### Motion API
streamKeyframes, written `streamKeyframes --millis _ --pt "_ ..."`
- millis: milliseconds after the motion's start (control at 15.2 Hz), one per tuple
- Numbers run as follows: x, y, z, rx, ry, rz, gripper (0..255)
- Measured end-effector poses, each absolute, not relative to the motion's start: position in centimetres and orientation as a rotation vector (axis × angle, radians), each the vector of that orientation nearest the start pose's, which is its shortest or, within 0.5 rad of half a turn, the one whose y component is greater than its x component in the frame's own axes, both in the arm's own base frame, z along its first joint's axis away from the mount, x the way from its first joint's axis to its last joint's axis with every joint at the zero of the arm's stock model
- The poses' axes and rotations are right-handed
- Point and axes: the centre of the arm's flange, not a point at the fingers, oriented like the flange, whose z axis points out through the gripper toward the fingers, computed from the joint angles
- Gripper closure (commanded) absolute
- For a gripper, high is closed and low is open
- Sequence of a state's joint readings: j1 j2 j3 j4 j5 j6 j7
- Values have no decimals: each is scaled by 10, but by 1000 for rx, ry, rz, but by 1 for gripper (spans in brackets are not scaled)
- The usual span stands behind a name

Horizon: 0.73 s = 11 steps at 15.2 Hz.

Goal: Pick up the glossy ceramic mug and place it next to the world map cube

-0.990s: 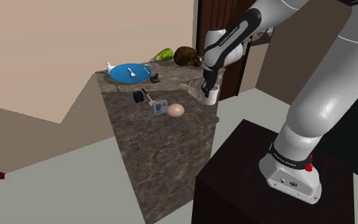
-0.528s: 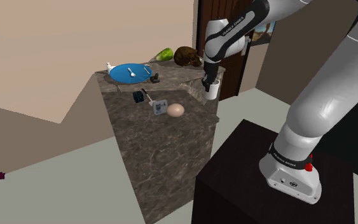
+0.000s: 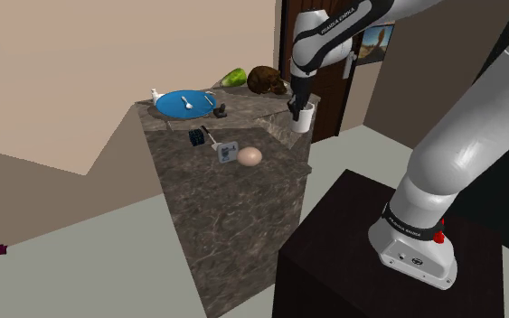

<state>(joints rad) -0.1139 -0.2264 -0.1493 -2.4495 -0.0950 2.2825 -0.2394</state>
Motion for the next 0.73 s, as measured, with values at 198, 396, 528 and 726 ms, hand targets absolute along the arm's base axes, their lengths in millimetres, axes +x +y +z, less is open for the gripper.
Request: streamKeyframes --millis 198,396,528,726 --pt "465 -108 394 -3194 -63 -73 255" --pt "495 -88 394 -3194 -63 -73 255" --pt "518 -73 395 -3194 -63 -73 255" --pt "555 -54 393 -3194 -64 -73 255"
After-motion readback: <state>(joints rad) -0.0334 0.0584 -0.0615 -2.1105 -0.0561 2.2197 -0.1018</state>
